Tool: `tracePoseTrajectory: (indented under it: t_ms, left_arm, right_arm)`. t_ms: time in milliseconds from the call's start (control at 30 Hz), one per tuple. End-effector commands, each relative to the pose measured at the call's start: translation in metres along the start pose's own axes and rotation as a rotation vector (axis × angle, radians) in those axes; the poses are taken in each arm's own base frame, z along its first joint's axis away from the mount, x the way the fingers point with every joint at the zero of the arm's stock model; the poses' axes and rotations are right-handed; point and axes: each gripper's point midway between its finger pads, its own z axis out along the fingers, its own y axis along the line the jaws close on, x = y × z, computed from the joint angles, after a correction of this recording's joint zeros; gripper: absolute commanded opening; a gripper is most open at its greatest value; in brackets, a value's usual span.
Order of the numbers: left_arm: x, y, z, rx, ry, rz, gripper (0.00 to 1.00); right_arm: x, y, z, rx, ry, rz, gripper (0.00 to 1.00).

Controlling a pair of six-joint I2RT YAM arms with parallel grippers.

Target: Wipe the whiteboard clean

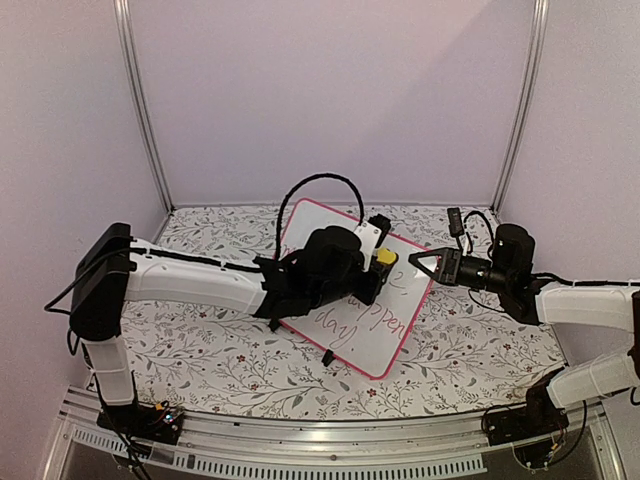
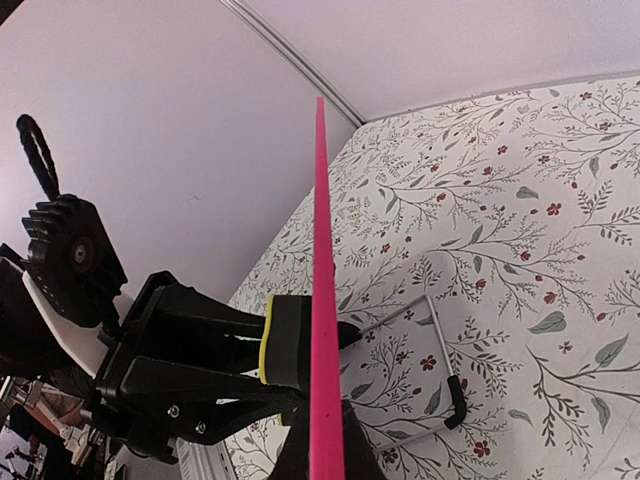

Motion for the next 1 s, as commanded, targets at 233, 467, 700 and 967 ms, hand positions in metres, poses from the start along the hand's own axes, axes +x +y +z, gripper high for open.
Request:
tracePoseTrajectory:
  t_ms: [233,467,700,967]
  left_arm:
    - [0.056,-0.028,0.007,0.097,0.131,0.089,0.0]
    - [0.055,-0.033,0.006,0.097,0.128,0.104,0.0]
    - [0.055,-0.028,0.006,0.068,0.127,0.098,0.0]
    - [0.059,-0.024,0.006,0.043,0.137,0.091,0.0]
  right_arm:
    - [0.055,0.019,0.004,-0.105,0.204,-0.031,0.0]
    - [0.055,0.019,0.004,-0.106,0.204,-0.032,0.0]
    - [0.055,0.02,0.004,-0.106,0.205,-0.033,0.0]
    - [0.056,0.02,0.004,-0.107,0.208,-0.033,0.0]
